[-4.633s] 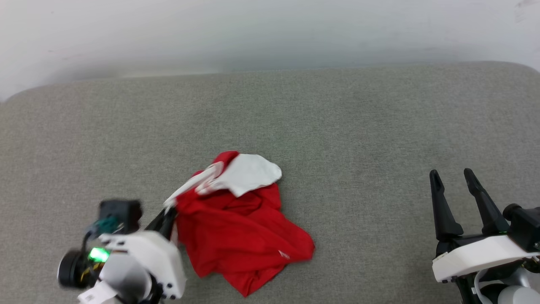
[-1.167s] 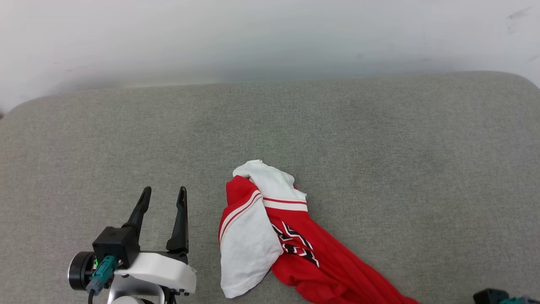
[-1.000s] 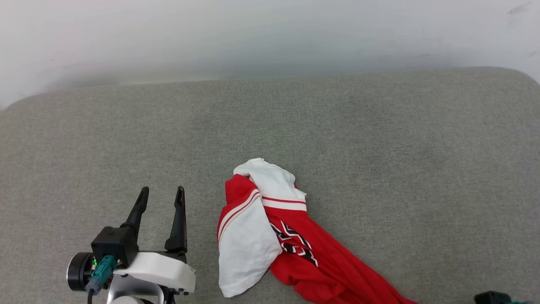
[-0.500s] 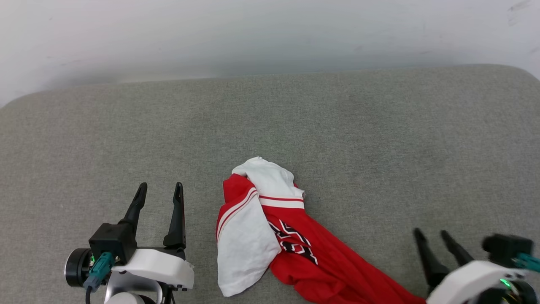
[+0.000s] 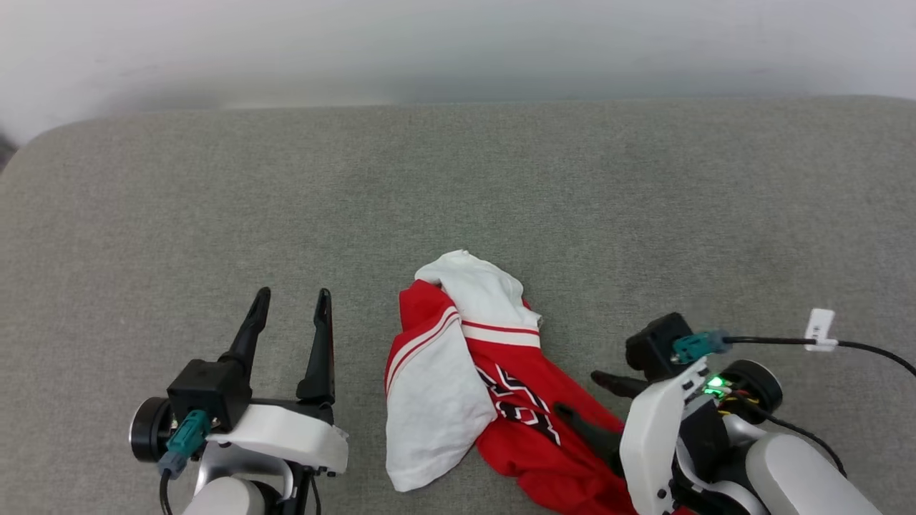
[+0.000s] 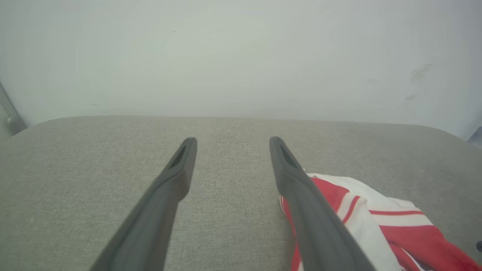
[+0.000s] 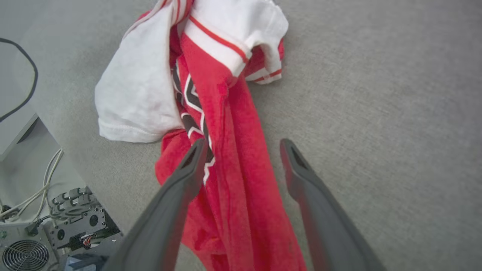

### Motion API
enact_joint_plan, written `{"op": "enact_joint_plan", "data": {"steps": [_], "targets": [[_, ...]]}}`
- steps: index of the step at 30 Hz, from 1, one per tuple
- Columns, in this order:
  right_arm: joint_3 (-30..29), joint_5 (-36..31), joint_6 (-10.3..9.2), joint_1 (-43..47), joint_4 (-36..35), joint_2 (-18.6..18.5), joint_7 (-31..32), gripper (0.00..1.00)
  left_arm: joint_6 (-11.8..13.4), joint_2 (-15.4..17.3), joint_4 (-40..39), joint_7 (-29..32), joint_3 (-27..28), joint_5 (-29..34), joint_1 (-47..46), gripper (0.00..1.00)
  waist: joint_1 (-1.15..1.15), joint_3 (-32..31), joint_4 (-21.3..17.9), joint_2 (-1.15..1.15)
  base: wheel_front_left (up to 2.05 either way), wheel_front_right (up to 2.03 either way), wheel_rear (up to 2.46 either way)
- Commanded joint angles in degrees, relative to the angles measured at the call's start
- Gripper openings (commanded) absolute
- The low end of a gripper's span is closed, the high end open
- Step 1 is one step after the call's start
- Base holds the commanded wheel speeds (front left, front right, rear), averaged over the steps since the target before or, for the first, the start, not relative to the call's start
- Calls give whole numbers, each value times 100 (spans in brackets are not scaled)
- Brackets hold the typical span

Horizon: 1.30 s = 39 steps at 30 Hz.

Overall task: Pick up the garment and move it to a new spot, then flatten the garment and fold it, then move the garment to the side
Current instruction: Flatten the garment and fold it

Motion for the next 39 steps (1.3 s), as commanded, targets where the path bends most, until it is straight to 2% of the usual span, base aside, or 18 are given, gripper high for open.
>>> {"op": "enact_joint_plan", "data": {"steps": [1,5,8,9,10,11,15,18,22,25,30,32,35,36,37,39], "targets": [[139,71,-2,-137,50,-84,101,100,-25,-15,31,-32,-8,25,-57,100,0,60,87,0,0,0,0],[575,274,-2,-437,258,-329,634,100,-77,-109,113,-73,-33,2,-115,100,0,130,243,0,0,0,0],[730,353,-2,-567,398,-425,740,100,-75,-147,159,-102,-20,-4,-108,100,0,174,285,0,0,0,0],[760,389,-2,-599,438,-424,715,77,-83,-153,175,-117,-14,-3,-111,100,0,187,290,0,0,0,0],[777,443,-2,-655,468,-395,676,10,-96,-163,187,-119,-5,-5,-116,100,0,197,290,0,0,0,0],[803,462,-2,-698,516,-388,657,0,-99,-170,204,-132,8,-7,-120,100,0,204,285,0,0,0,0],[695,486,-2,-851,667,-345,387,0,-115,-197,248,-154,29,22,-155,100,0,193,229,0,0,0,0],[364,481,-2,-896,775,-314,136,0,-125,-194,281,-161,57,24,-133,100,0,138,152,0,0,0,0],[-503,539,-2,-556,936,-149,-172,0,-160,-207,315,-167,42,21,-64,100,0,36,55,0,0,0,0],[-1407,571,-2,-93,1059,27,-337,0,-158,-222,320,-170,32,22,-23,100,0,-2,5,0,0,0,0],[-2768,630,-2,878,1342,512,-406,0,-183,-185,319,-176,40,21,-2,100,0,-11,-75,0,0,0,0],[-3090,619,-2,1209,1450,740,-326,0,-177,-167,323,-177,36,22,2,100,0,-16,-98,0,0,0,0],[-3270,568,-5,1583,1532,1072,-244,0,-155,-144,316,-165,37,26,-5,100,0,-11,-145,0,0,0,0],[-3279,552,-5,1639,1519,1154,-268,27,-153,-138,311,-154,32,28,-7,100,0,-12,-162,0,0,0,0],[-3291,482,-5,1670,1477,1202,-354,100,-160,-127,313,-137,23,24,-11,100,0,-12,-176,0,0,0,0],[-3296,374,-5,1646,1358,1272,-663,100,-153,-111,322,-120,11,22,5,100,0,-44,-211,0,0,0,0]]}}
